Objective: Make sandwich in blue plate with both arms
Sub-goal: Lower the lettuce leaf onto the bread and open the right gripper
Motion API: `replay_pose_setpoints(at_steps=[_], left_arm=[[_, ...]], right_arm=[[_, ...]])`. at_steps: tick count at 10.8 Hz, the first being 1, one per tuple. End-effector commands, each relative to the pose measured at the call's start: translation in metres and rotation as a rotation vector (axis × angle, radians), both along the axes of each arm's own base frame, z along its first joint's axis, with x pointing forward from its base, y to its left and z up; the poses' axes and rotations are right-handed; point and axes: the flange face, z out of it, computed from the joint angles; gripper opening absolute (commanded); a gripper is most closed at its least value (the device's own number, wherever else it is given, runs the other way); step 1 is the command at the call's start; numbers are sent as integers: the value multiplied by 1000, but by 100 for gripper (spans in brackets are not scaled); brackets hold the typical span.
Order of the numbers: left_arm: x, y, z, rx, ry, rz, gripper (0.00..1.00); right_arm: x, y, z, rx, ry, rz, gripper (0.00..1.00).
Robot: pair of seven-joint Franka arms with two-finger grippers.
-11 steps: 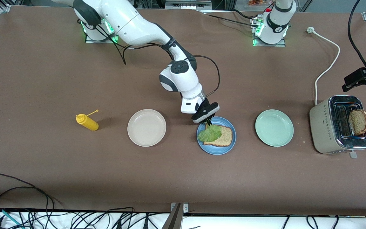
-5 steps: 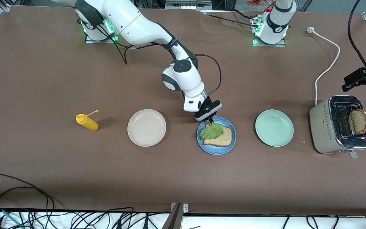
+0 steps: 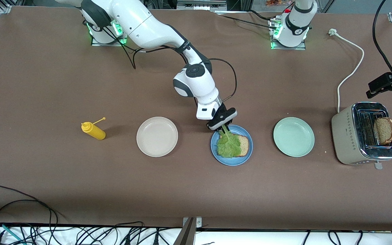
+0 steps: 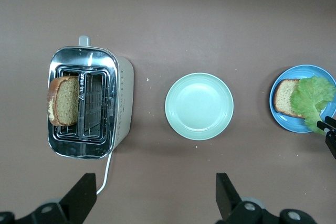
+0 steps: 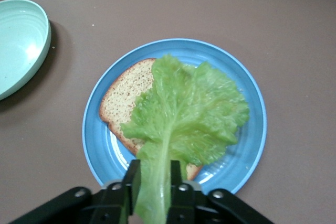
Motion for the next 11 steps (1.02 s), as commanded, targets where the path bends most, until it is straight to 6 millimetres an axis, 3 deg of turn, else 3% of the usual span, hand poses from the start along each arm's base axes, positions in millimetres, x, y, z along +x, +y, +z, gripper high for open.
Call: replay_pose_setpoints(at_steps=[1, 4, 6, 8, 11], left_arm=[[0, 2, 4, -19, 2, -14, 100], [0, 2, 4, -19, 2, -14, 100], [0, 2, 4, -19, 2, -14, 100], [0, 2, 4, -19, 2, -14, 100], [0, 3, 4, -19, 2, -13, 100]], right_arm=[[1, 8, 1, 28, -46, 11, 99], [6, 6, 17, 36, -60, 10, 100], [12, -4, 48, 16, -46, -10, 100], [18, -23, 98, -76, 23, -53, 100], [12, -49, 170, -179, 183, -71, 100]])
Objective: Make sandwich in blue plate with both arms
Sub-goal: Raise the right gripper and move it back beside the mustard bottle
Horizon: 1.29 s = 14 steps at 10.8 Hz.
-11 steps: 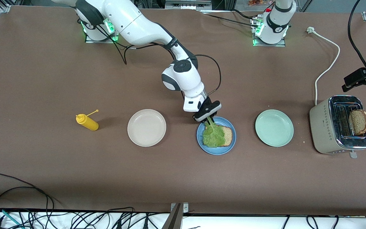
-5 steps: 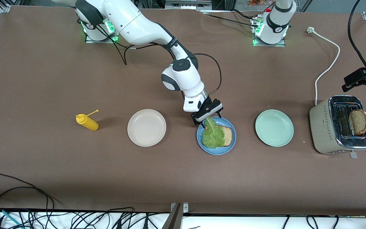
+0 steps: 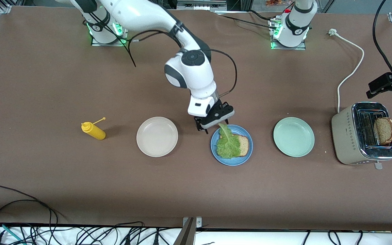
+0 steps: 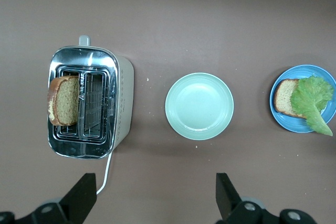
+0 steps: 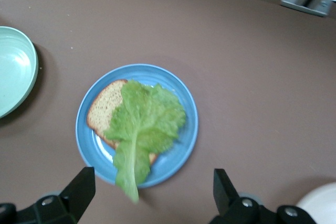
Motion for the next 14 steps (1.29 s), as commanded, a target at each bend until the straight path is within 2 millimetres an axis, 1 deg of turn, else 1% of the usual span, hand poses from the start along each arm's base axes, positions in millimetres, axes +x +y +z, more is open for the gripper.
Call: replay_pose_setpoints(at_steps=[1, 3, 5, 7, 8, 9, 10, 11, 13, 14], left_arm=[[0, 2, 4, -19, 1, -14, 100], [0, 2, 4, -19, 1, -14, 100], [0, 2, 4, -19, 2, -14, 100], [0, 2, 4, -19, 1, -14, 100], [0, 2, 4, -19, 2, -14, 100], [0, 2, 4, -19, 2, -14, 100], [0, 2, 4, -19, 1, -14, 100], [0, 2, 4, -19, 1, -14, 100], [0, 2, 4, -19, 2, -14, 100], [0, 2, 4, -19, 2, -14, 100]], right_arm=[[-12, -38, 74, -93, 154, 27, 100], [-7, -80, 121, -174, 210, 32, 100], [0, -143, 163, -266, 293, -2, 100], [-1, -206, 203, -352, 375, -91, 100], [1, -232, 215, -373, 392, -123, 100], [2, -254, 223, -383, 390, -134, 100], [5, -278, 223, -393, 401, -152, 100], [7, -304, 220, -404, 419, -174, 100], [6, -363, 219, -428, 441, -173, 100], [3, -386, 215, -433, 461, -168, 100]])
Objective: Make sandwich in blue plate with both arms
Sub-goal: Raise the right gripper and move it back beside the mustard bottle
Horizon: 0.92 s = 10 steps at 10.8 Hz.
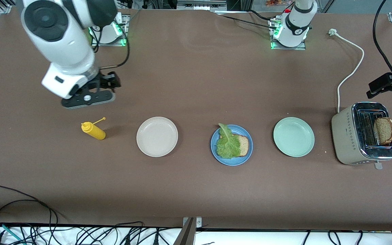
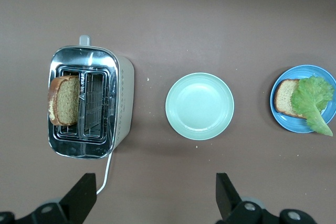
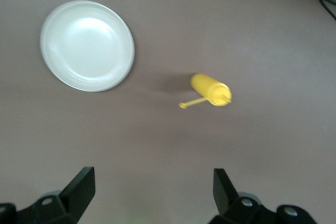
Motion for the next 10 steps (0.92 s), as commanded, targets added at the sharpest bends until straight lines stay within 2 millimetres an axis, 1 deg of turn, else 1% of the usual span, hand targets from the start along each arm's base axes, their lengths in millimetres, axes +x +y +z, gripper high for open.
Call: replay_pose_setpoints(at_steps=[1, 2, 4, 5, 6, 10], left_arm=[[0, 1, 5, -18, 0, -15, 100], [0, 1, 5, -18, 0, -15, 100], [0, 1, 4, -18, 2, -15, 100], [0, 1, 4, -18, 2, -15, 100], [0, 1, 4, -18, 2, -15, 100], [0, 1, 4, -18, 2, -15, 100]], right_arm=[[-20, -77, -2, -5, 25, 30, 100], [-23, -99, -4, 12, 4, 58, 100], [-28, -152, -19, 64, -34, 115, 100], [-32, -182, -28, 95, -59, 166, 100], [-37, -204, -36, 124, -87, 213, 100], [-60, -269, -80, 206, -174, 326, 100]])
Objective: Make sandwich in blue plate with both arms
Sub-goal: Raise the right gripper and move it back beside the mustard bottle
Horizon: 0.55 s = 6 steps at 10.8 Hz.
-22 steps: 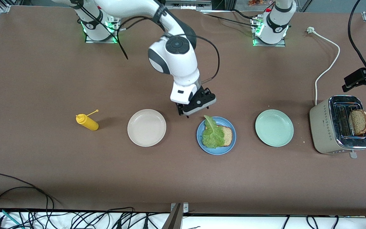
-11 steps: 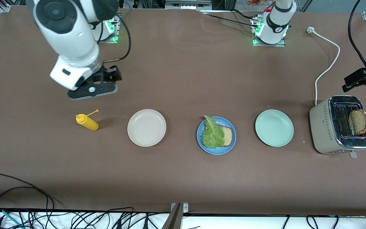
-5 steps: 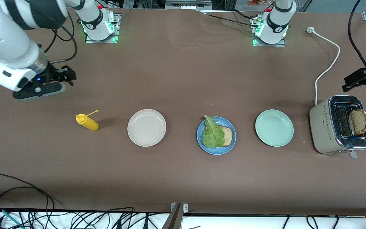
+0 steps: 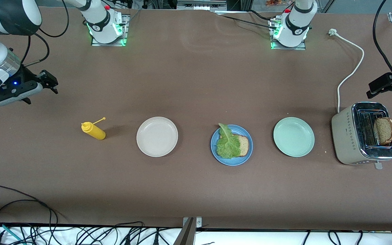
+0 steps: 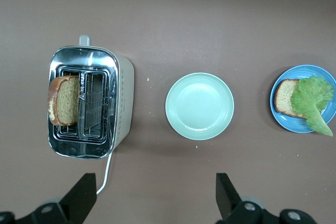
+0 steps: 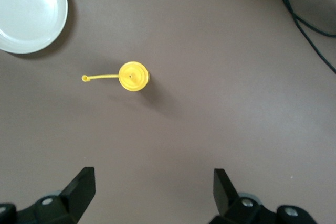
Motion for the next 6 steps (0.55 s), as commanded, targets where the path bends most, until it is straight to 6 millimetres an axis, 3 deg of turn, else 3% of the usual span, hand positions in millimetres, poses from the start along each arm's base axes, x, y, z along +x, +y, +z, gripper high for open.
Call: replay_pose_setpoints(at_steps=[1, 4, 6], left_arm=[[0, 1, 5, -18, 0, -15, 100], [0, 1, 4, -18, 2, -15, 100], [0, 1, 4, -18, 2, -15, 100]], right_arm=[[-30, -36, -27, 94, -78, 108, 100], [-37, -74, -61, 216, -163, 233, 100], [-41, -84, -81, 292, -199, 282, 100]])
